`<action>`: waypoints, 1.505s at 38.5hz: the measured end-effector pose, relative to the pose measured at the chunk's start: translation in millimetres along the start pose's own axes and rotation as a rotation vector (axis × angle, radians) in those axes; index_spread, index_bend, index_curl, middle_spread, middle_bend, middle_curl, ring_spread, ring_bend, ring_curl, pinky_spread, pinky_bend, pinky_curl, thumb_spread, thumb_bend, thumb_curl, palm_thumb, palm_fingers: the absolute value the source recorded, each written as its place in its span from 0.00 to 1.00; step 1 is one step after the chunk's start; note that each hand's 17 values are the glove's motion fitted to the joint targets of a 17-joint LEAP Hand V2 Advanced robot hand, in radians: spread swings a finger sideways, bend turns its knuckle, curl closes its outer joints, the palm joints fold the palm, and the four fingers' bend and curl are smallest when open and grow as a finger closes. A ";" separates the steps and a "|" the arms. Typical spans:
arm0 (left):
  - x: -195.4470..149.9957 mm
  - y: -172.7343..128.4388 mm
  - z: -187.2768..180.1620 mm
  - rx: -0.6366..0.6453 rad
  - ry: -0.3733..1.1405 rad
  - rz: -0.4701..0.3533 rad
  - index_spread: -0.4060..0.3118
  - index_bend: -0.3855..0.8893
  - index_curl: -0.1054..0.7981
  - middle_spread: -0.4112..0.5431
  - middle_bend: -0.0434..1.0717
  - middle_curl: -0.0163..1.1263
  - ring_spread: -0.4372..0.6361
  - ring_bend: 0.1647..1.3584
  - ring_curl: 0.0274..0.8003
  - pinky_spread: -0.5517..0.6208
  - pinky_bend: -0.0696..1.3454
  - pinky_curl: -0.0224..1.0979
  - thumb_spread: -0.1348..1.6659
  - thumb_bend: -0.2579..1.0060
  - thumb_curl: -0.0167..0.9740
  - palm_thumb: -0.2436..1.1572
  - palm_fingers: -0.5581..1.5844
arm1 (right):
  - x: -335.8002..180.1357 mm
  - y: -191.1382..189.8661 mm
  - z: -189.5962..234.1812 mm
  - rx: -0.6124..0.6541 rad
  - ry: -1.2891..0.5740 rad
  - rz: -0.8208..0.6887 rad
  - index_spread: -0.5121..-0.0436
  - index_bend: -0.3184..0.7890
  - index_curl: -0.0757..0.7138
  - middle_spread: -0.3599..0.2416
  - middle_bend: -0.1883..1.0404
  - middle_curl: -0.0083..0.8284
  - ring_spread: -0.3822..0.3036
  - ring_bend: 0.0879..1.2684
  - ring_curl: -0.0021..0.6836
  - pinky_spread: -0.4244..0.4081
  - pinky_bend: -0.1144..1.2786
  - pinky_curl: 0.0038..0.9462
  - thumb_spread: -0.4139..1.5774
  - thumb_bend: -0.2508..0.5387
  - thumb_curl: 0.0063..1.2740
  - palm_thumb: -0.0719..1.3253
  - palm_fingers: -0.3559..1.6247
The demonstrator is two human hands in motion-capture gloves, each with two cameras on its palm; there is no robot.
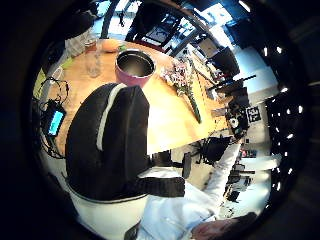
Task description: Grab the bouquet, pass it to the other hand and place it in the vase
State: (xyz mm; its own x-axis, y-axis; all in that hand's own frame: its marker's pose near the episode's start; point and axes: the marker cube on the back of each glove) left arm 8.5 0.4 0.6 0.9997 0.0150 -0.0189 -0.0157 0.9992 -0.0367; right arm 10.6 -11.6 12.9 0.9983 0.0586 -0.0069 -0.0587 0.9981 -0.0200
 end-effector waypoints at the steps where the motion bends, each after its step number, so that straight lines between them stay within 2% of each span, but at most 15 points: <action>1: 0.2 0.0 0.4 0.000 0.000 0.000 0.46 0.48 0.44 0.49 0.17 0.19 0.52 0.26 0.28 0.68 0.24 0.24 0.75 0.24 0.17 0.29 0.50 | 0.6 -0.9 0.7 -0.001 0.000 0.002 0.52 0.36 0.22 0.67 0.41 0.32 0.79 0.36 0.35 0.82 0.52 0.31 0.79 0.48 0.13 0.32 0.35; 11: 1.2 0.6 6.2 -0.002 -0.001 0.012 0.46 0.46 0.49 0.50 0.17 0.21 0.52 0.26 0.30 0.68 0.23 0.27 0.77 0.22 0.20 0.29 0.50 | 13.4 -24.9 16.7 0.004 -0.065 0.066 0.57 0.35 0.23 0.67 0.37 0.35 0.80 0.43 0.41 0.83 0.57 0.34 0.79 0.41 0.16 0.34 0.37; 14: 1.2 -1.5 11.2 -0.007 0.000 0.017 0.46 0.46 0.50 0.50 0.17 0.22 0.52 0.26 0.31 0.68 0.22 0.27 0.78 0.21 0.21 0.30 0.50 | 19.6 -37.0 27.1 -0.013 -0.080 0.082 0.60 0.34 0.22 0.67 0.40 0.38 0.80 0.43 0.42 0.83 0.59 0.35 0.79 0.40 0.17 0.36 0.38; 23: 4.4 0.9 13.6 -0.009 0.023 0.025 0.46 0.45 0.53 0.50 0.17 0.22 0.52 0.26 0.32 0.69 0.22 0.29 0.78 0.20 0.23 0.30 0.49 | 38.0 -66.3 93.7 -0.144 -0.073 0.171 0.67 0.34 0.21 0.69 0.40 0.41 0.79 0.47 0.46 0.83 0.62 0.37 0.78 0.36 0.20 0.40 0.39; 29: 0.3 1.0 19.4 -0.024 0.017 0.024 0.46 0.45 0.54 0.49 0.17 0.23 0.53 0.26 0.33 0.69 0.21 0.30 0.79 0.19 0.24 0.30 0.49 | 11.3 1.8 98.1 -0.332 -0.090 0.181 0.70 0.33 0.20 0.66 0.44 0.44 0.74 0.47 0.47 0.80 0.62 0.38 0.76 0.33 0.21 0.43 0.40; 33: -0.1 0.3 19.6 -0.020 0.022 0.020 0.46 0.45 0.55 0.49 0.17 0.23 0.53 0.26 0.34 0.69 0.21 0.30 0.79 0.19 0.25 0.30 0.49 | 13.1 9.4 119.2 -0.354 -0.038 0.228 0.71 0.34 0.20 0.64 0.45 0.45 0.68 0.47 0.48 0.77 0.61 0.38 0.76 0.32 0.22 0.45 0.40; 39: -1.8 1.1 14.8 -0.030 0.008 0.010 0.46 0.45 0.56 0.49 0.17 0.23 0.53 0.25 0.34 0.69 0.21 0.31 0.79 0.19 0.25 0.30 0.49 | 18.2 3.0 152.3 -0.254 -0.012 0.244 0.49 0.54 0.33 0.57 0.44 0.46 0.65 0.31 0.43 0.74 0.52 0.35 0.74 0.32 0.24 0.51 0.40; 40: -2.4 1.9 12.9 -0.031 0.002 0.007 0.46 0.45 0.56 0.49 0.17 0.23 0.53 0.25 0.34 0.69 0.21 0.31 0.79 0.19 0.25 0.30 0.49 | 17.8 2.5 155.6 -0.240 -0.027 0.244 0.48 0.63 0.38 0.55 0.44 0.46 0.65 0.27 0.41 0.75 0.48 0.33 0.74 0.35 0.25 0.54 0.42; 43: -3.9 3.7 7.4 -0.026 -0.006 0.000 0.46 0.45 0.56 0.49 0.17 0.24 0.53 0.25 0.34 0.69 0.21 0.31 0.79 0.19 0.25 0.30 0.49 | 19.1 -2.8 159.3 -0.142 -0.054 0.253 0.52 0.76 0.45 0.51 0.44 0.46 0.60 0.22 0.39 0.74 0.39 0.29 0.74 0.41 0.27 0.62 0.50; 45: -4.6 4.1 5.5 -0.022 -0.006 0.001 0.46 0.45 0.56 0.48 0.17 0.24 0.53 0.25 0.35 0.69 0.21 0.32 0.79 0.19 0.25 0.30 0.49 | 23.4 -6.7 156.0 -0.051 -0.022 0.284 0.55 0.77 0.47 0.50 0.43 0.46 0.56 0.22 0.37 0.73 0.35 0.27 0.74 0.43 0.28 0.66 0.53; 48: -5.5 2.9 6.7 -0.027 -0.006 0.007 0.46 0.45 0.56 0.48 0.17 0.24 0.52 0.25 0.35 0.69 0.20 0.32 0.79 0.19 0.26 0.30 0.49 | 30.0 -10.9 148.8 0.047 0.061 0.325 0.62 0.68 0.47 0.46 0.48 0.49 0.44 0.33 0.44 0.61 0.33 0.27 0.72 0.46 0.31 0.72 0.66; 49: -5.5 2.1 7.5 -0.028 -0.005 0.008 0.45 0.45 0.56 0.48 0.17 0.24 0.52 0.25 0.35 0.69 0.20 0.32 0.79 0.19 0.26 0.30 0.49 | 31.5 -12.8 146.9 0.072 0.082 0.331 0.61 0.59 0.44 0.43 0.51 0.51 0.39 0.41 0.48 0.49 0.39 0.30 0.71 0.45 0.32 0.72 0.79; 51: -4.7 0.9 8.4 -0.025 -0.001 0.006 0.45 0.45 0.57 0.48 0.17 0.24 0.52 0.25 0.35 0.69 0.20 0.32 0.79 0.19 0.26 0.30 0.49 | 35.0 -18.5 143.1 0.133 0.108 0.344 0.62 0.54 0.46 0.40 0.53 0.53 0.35 0.45 0.51 0.41 0.42 0.31 0.71 0.44 0.32 0.73 0.83; 52: -3.8 0.7 8.5 -0.025 0.003 0.006 0.45 0.45 0.57 0.48 0.17 0.24 0.52 0.25 0.35 0.69 0.20 0.32 0.79 0.19 0.26 0.30 0.50 | 36.4 -21.1 141.0 0.164 0.112 0.351 0.61 0.52 0.46 0.39 0.57 0.56 0.33 0.52 0.57 0.36 0.46 0.34 0.73 0.44 0.31 0.73 0.92; 58: 4.8 -1.2 8.2 -0.040 0.049 0.029 0.44 0.46 0.58 0.48 0.17 0.24 0.52 0.24 0.35 0.69 0.20 0.32 0.79 0.19 0.26 0.30 0.50 | 20.2 -18.1 131.5 0.155 -0.057 0.313 0.62 0.57 0.55 0.34 0.69 0.64 0.29 0.65 0.70 0.26 0.53 0.42 0.74 0.34 0.28 0.68 0.96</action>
State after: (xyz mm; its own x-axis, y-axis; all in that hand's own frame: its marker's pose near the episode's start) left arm 13.5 -0.5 8.8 0.9967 0.0413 -0.0697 -0.0465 0.9961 -0.0755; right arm 32.5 -25.8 144.6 0.9308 0.3592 0.0673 -0.3650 0.9224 0.1263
